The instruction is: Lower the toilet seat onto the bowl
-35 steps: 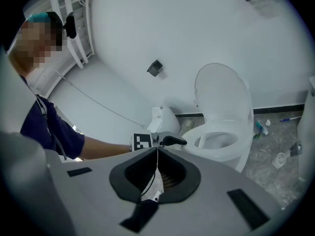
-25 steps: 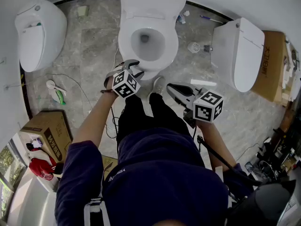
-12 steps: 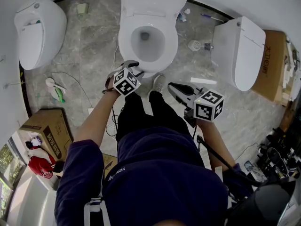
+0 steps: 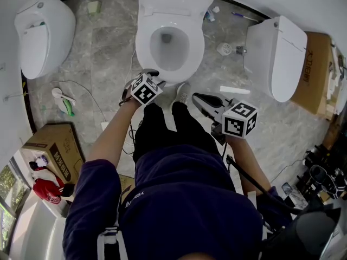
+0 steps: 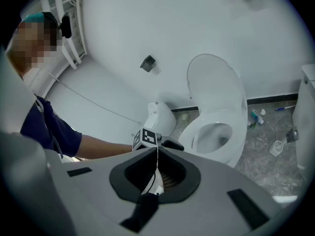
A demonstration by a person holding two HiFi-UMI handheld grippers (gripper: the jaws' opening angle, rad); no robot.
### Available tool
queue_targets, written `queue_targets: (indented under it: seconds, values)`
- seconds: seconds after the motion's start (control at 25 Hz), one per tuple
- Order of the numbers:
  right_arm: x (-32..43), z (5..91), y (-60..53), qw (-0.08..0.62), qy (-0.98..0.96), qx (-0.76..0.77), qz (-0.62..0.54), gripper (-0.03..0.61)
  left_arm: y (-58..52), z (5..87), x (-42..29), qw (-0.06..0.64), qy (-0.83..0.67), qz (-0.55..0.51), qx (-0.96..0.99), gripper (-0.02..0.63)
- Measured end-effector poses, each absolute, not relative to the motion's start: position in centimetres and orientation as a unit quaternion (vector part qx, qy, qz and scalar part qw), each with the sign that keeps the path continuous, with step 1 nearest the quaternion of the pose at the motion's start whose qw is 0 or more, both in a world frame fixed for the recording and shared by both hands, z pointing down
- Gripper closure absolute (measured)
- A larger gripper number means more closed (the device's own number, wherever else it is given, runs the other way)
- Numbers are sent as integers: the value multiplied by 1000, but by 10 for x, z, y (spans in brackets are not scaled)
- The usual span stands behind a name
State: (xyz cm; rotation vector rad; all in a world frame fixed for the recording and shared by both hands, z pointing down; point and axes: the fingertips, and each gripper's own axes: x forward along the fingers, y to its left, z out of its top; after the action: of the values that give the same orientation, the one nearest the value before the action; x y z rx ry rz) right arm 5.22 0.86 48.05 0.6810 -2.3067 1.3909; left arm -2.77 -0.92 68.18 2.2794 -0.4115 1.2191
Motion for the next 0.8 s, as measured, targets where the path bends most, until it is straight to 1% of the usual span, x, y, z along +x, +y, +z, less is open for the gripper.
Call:
queue_targets:
  seconds: [0.48, 0.8]
  values:
    - [53, 486, 12, 177, -814, 239, 500, 569, -10, 686, -31, 299, -184, 427, 834, 443]
    - [55, 495, 16, 180, -808, 240, 507, 569, -7, 697, -34, 311, -187, 424, 830, 461]
